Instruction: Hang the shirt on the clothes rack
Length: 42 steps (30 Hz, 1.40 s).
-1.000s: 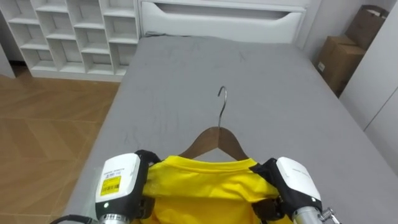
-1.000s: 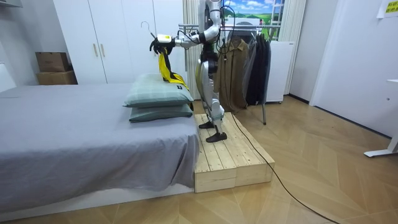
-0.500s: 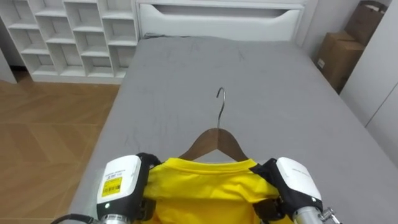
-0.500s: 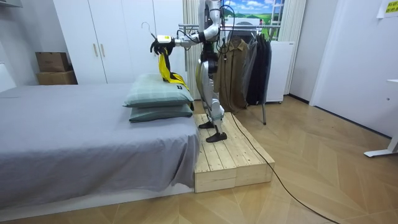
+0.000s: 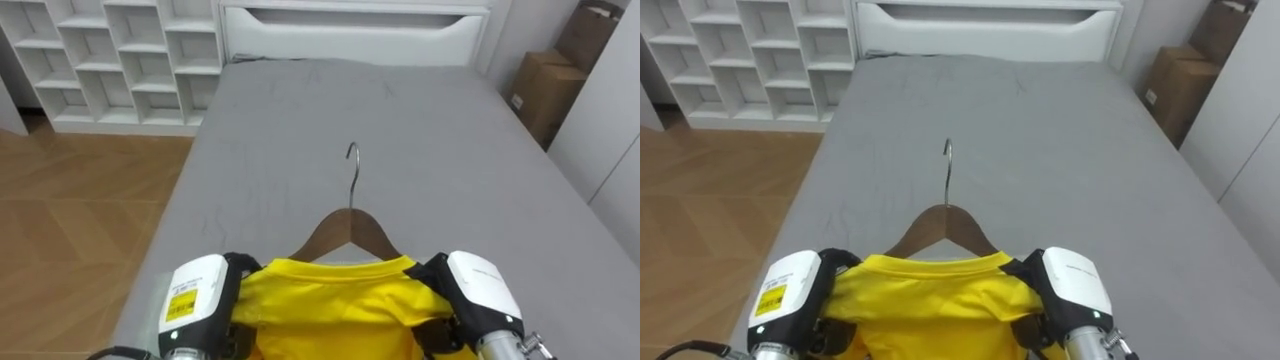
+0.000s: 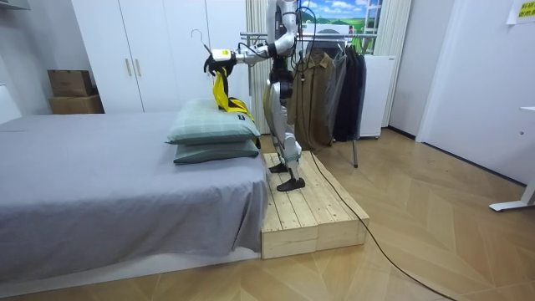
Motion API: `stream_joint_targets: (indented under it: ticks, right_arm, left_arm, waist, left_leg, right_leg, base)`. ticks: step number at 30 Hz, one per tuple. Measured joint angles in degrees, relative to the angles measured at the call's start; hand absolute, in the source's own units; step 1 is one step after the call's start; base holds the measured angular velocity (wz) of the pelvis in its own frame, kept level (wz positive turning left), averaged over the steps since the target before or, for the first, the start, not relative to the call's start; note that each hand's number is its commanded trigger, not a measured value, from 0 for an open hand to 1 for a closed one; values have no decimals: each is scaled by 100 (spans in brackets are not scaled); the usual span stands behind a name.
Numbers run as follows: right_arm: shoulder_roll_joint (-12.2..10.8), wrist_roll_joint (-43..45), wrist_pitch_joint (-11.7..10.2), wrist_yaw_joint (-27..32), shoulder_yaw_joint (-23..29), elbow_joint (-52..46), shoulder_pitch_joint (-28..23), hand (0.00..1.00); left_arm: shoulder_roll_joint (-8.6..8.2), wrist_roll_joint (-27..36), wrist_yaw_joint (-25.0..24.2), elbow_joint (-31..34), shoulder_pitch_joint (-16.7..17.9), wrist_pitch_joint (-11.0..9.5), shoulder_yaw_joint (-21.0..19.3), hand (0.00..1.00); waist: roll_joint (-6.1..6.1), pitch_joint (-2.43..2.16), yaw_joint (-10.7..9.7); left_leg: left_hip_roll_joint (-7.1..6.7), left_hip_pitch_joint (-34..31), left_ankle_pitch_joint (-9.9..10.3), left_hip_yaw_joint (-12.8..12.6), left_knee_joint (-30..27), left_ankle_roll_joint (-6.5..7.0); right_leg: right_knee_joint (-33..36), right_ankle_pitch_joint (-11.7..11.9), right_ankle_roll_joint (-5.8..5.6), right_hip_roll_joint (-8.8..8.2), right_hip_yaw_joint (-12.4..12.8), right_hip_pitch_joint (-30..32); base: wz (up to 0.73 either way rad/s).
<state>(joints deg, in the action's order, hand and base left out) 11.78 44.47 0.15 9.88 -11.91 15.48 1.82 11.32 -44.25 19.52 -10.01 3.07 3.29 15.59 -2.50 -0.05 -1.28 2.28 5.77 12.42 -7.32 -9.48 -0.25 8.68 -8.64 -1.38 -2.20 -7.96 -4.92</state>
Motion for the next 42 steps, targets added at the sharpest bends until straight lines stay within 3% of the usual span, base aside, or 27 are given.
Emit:
stream_joint_targets:
  ticks: [5, 7, 9, 17, 36, 40, 42]
  right_arm:
    - [38, 43, -50, 0, 9, 0, 0, 100]
    - [54, 101, -114, 36, 39, 0, 0, 100]
    - [98, 129, -177, 119, 52, 0, 0, 100]
    - [185, 121, -382, 326, 51, 243, -1, 100]
    - [212, 99, -376, 329, 20, 358, 0, 100]
    - [245, 133, -383, 328, 23, 337, 0, 100]
    - [270, 228, -380, 328, 35, 284, 0, 100]
  left_arm:
    - [25, 235, -157, 0, 39, -123, 7, 100]
    - [48, 234, -245, 0, 94, -149, 9, 67]
    - [84, 240, -320, 0, 133, -174, 20, 0]
    - [83, 1267, -414, -6, 160, -248, 30, 0]
    - [142, 2041, -726, -41, 204, -233, 13, 0]
    - [193, 2643, -1006, -29, 210, -222, -52, 0]
    - [212, 3054, -1204, -28, 213, -221, -117, 0]
  waist:
    - [-68, 0, -4]
    - [-71, 2, -6]
    - [-77, 4, -6]
    - [-78, 16, -11]
    - [-50, 31, -15]
    - [-41, 24, -18]
    - [-17, -1, -24]
  left_leg:
    - [-1, 62, 0, 6, 10, 0]
    - [-2, 78, 0, 5, 10, 0]
    - [-1, 77, 0, 6, 10, 0]
    - [-1, 89, 0, -37, 7, 0]
    - [-3, 48, 0, -47, 4, 0]
    - [-2, 22, 0, -31, -8, 0]
    - [-3, -2, 0, -39, -11, 0]
  right_leg:
    - [-1, 0, 0, -1, 2, -52]
    - [-1, 0, 0, -1, 1, -82]
    - [-1, 0, 0, -1, 0, -93]
    - [-1, 0, 0, -7, 1, -99]
    - [0, 0, 0, -8, -1, -60]
    - [-3, 0, -1, -8, 1, -44]
    - [1, 0, -1, -13, 2, -11]
  base:
    - [0]
    - [0]
    - [0]
    - [0]
    - [0]
    - [0]
    - [0]
